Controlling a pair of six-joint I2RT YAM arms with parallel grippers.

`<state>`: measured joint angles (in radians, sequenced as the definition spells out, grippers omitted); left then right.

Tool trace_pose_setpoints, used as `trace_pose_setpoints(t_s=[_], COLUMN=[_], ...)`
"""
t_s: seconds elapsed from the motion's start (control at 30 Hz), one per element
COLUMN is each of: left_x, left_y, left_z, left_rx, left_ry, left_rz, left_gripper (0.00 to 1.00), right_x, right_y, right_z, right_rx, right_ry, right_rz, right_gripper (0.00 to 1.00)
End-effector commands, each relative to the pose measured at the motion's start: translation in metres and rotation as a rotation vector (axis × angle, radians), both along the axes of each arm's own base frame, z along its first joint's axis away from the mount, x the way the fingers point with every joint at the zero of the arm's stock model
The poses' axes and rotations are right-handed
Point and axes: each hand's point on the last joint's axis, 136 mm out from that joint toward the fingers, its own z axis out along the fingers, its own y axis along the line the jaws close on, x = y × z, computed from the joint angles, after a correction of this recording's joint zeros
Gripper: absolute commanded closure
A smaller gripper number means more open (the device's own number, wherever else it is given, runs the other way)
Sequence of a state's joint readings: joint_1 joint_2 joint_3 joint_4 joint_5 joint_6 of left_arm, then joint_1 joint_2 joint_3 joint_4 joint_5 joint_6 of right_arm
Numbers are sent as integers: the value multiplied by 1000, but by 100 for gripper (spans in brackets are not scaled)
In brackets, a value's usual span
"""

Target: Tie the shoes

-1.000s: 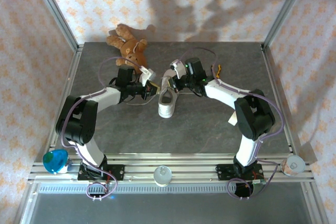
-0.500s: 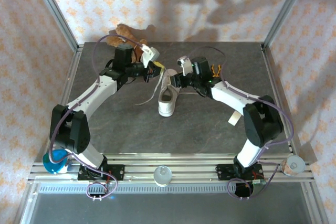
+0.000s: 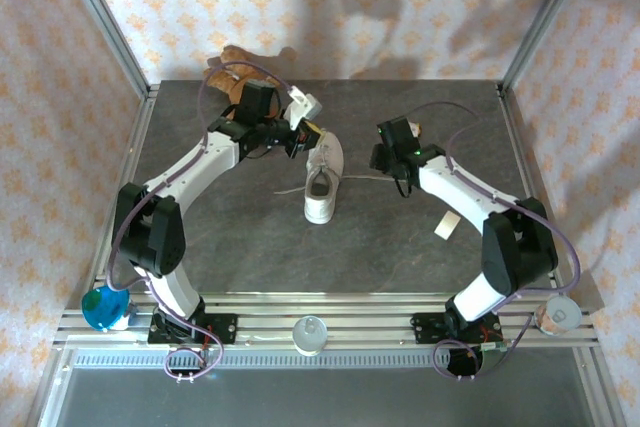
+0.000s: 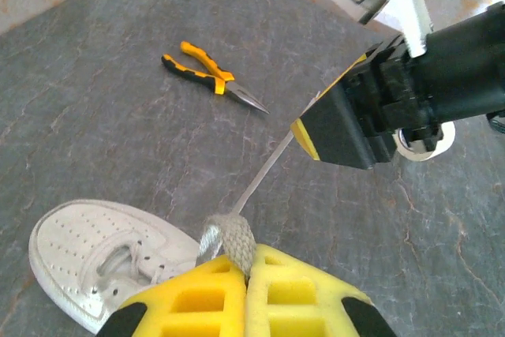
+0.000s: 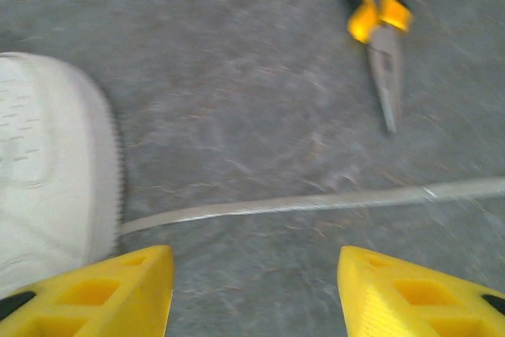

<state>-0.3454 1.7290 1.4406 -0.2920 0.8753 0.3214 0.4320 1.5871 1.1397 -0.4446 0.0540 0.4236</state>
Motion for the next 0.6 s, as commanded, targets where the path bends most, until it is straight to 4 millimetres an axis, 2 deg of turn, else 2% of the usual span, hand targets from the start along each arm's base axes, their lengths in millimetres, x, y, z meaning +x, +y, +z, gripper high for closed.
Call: trace_pose_setpoints(t_s=[0.0,0.27,0.57], left_x=[-4,-14,-17], left_y=[-2,-9,-14], left_z=[0,5,3], left_rx=[59,71,62], left_ry=[-9,-24,-21], left_rz=[-32,-77,-102], left_gripper=[100,100,100], right_x=[-14,6,29], right_y=[-37,-49,-22], right_z=[-23,-46,-85], right_rx=[-88,-20,98], right_ry=[88,137,230], right_rz=[-191,-313,-370], right_gripper=[42,38,38])
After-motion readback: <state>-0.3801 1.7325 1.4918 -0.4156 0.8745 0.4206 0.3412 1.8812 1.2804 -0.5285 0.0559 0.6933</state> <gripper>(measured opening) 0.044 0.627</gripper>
